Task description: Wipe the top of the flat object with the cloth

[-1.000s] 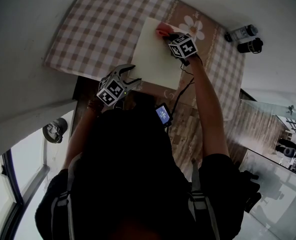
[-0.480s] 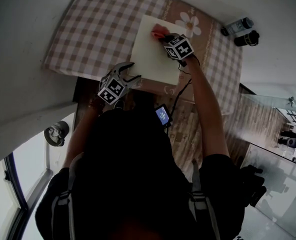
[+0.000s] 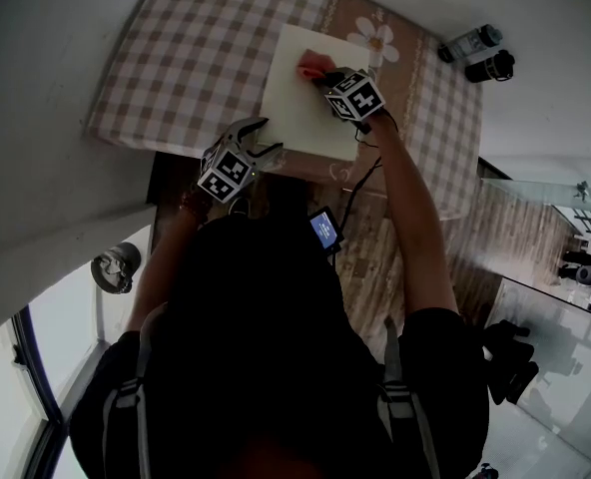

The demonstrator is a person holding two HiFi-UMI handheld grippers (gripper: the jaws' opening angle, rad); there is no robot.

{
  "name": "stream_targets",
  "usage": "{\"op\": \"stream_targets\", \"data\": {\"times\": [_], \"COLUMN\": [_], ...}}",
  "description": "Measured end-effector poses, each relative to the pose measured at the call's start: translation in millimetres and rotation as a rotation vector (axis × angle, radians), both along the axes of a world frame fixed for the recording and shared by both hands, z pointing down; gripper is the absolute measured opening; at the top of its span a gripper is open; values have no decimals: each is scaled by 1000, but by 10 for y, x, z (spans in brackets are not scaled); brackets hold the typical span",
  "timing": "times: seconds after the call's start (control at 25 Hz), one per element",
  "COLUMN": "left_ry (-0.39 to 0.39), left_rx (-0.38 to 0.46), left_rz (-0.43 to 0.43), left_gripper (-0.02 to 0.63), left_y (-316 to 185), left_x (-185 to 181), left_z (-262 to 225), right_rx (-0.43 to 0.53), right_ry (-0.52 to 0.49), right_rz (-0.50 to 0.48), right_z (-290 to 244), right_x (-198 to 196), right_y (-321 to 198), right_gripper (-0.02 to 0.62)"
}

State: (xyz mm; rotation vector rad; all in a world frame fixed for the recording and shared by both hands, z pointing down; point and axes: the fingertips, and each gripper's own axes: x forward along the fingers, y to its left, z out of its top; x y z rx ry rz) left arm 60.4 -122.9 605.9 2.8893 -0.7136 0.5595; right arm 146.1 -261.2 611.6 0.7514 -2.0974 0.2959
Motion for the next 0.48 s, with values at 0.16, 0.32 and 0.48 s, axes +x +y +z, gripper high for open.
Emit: {"op": "stream_targets", "data": {"times": [0.16,0.32,0.48], "left_ry": [-20,-4,-7], "left_rx": [-5,0,4], "left_rz": [8,10,16], "left_gripper": [265,265,265], "left_y": [9,21,-149], "left_x": [1,8,47], "left_z": [16,20,-20], "right_rx": [-2,-10,-4], "right_ry": [-12,-16,-21], "right_rz": [-12,-17,-26], "right_z": [-6,14,-2], "right_x": [-21,-41,-34], "right_y": [113,250,199], "right_gripper": [17,17,17]}}
